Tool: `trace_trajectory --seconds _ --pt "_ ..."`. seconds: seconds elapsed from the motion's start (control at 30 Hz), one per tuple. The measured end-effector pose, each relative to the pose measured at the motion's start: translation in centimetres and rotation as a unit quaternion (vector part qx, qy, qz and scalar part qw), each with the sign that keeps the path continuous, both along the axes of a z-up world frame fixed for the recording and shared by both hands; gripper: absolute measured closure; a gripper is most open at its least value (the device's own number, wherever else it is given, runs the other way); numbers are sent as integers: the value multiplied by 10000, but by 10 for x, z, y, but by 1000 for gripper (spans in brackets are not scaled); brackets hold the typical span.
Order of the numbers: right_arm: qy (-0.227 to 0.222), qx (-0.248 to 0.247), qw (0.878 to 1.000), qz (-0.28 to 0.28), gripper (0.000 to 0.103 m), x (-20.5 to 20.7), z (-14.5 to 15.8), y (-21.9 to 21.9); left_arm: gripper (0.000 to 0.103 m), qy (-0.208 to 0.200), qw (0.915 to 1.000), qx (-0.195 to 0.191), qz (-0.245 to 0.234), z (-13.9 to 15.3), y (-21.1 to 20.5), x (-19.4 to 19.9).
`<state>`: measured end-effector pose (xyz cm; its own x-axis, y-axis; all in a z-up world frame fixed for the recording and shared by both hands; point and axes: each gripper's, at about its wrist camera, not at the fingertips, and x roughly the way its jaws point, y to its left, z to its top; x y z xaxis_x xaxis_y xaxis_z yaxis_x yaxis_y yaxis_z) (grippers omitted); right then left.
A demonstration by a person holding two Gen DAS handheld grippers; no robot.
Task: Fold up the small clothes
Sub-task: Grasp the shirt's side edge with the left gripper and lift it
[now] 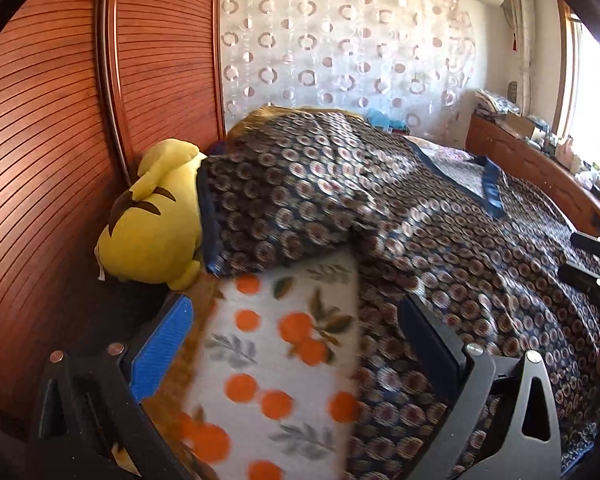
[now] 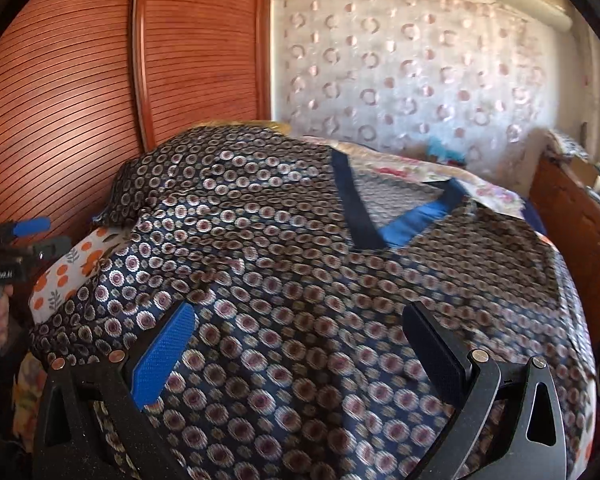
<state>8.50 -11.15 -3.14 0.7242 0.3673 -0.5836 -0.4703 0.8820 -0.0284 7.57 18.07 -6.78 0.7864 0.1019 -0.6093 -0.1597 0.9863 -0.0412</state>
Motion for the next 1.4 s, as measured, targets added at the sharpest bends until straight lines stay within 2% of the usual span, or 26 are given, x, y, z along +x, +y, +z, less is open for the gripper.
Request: trace_trajectory --seconds 0.17,0.23,0.33,0.5,0.7,0.83,0.93,1.03,1.1,1.13,1.17,1.2,1.23,1.27,1.3,1.4 --pt "78 2 9997 230 0 18 4 11 0 106 9999 41 80 0 29 22" --pt "163 -56 9995 276 0 26 3 15 1 165 9998 -57 59 -1 43 33" --pt "259 -118 9990 351 0 25 0 14 9 307 9990 -325 80 -6 62 48" --pt "268 -361 9983 373 0 34 -11 29 14 456 9980 -389 221 -10 80 68" --pt "322 -534 9974 360 0 45 -20 45 28 757 9910 -1086 213 -31 101 90" --pt "328 -543 9974 336 0 48 -21 49 29 934 9828 -1580 192 -45 109 102" --pt "303 -541 9979 163 0 49 -21 48 30 999 9732 -2070 85 -53 113 106" --pt "220 -469 9986 143 0 46 -19 46 41 995 9672 -2339 -19 -55 111 103" --pt "173 -458 9987 133 0 44 -18 46 54 1017 9646 -2431 -89 -54 109 100" --pt "163 -455 9987 134 0 43 -18 47 57 1025 9637 -2461 -105 -53 107 98" --pt "163 -449 9988 139 0 43 -18 47 66 1035 9643 -2434 -117 -51 104 97" --pt "165 -443 9988 142 0 43 -19 47 72 1036 9656 -2383 -131 -50 102 95" --pt "171 -433 9988 143 0 43 -19 47 76 1008 9704 -2192 -131 -44 97 91" --pt "172 -421 9989 145 0 42 -19 47 86 947 9749 -2009 -119 -40 93 87" --pt "175 -410 9989 147 0 42 -19 46 92 890 9781 -1877 -136 -34 90 84" --pt "216 -422 9988 138 0 43 -20 44 97 688 9830 -1682 -277 -14 78 72"
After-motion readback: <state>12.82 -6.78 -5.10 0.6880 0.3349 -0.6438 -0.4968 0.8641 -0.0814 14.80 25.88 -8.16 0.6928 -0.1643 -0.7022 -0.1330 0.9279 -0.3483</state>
